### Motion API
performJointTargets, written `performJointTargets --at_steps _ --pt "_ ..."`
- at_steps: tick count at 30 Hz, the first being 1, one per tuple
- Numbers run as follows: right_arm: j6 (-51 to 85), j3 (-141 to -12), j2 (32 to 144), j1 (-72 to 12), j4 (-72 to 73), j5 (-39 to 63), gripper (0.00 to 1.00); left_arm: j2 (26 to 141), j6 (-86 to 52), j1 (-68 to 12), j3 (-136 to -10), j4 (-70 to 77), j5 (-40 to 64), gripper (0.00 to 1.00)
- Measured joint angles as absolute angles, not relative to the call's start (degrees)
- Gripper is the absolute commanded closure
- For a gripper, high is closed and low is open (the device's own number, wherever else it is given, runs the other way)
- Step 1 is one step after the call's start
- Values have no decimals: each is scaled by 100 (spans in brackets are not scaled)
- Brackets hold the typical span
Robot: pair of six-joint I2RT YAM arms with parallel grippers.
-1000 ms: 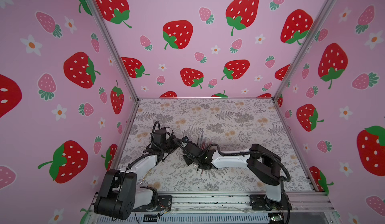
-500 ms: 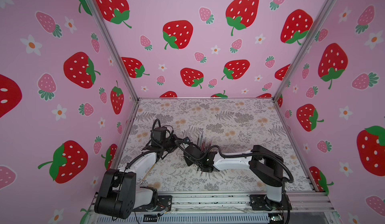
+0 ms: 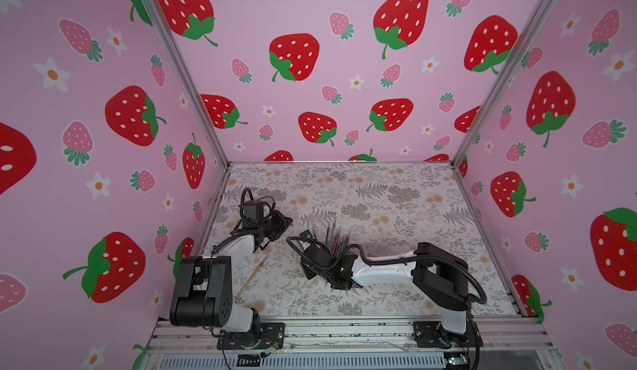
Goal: Remove the protective cover of the pencils
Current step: Remove the protective sleeve from the pencil, then place the pencil at the center of the board, then place the protective sleeve at the center of the board.
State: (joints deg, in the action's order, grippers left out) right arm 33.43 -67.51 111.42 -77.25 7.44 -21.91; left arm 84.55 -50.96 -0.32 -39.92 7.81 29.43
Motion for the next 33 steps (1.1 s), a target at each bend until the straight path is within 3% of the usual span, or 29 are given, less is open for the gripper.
performJointTargets --at_steps 17,33 --pt "4460 -8342 12162 -7609 -799 -2744 100 8833 -4421 -191 -4602 -130 1839 100" --pt "4864 -8611 12569 -7279 -1197 -2552 100 9828 -3942 -357 -5245 -819 1310 100"
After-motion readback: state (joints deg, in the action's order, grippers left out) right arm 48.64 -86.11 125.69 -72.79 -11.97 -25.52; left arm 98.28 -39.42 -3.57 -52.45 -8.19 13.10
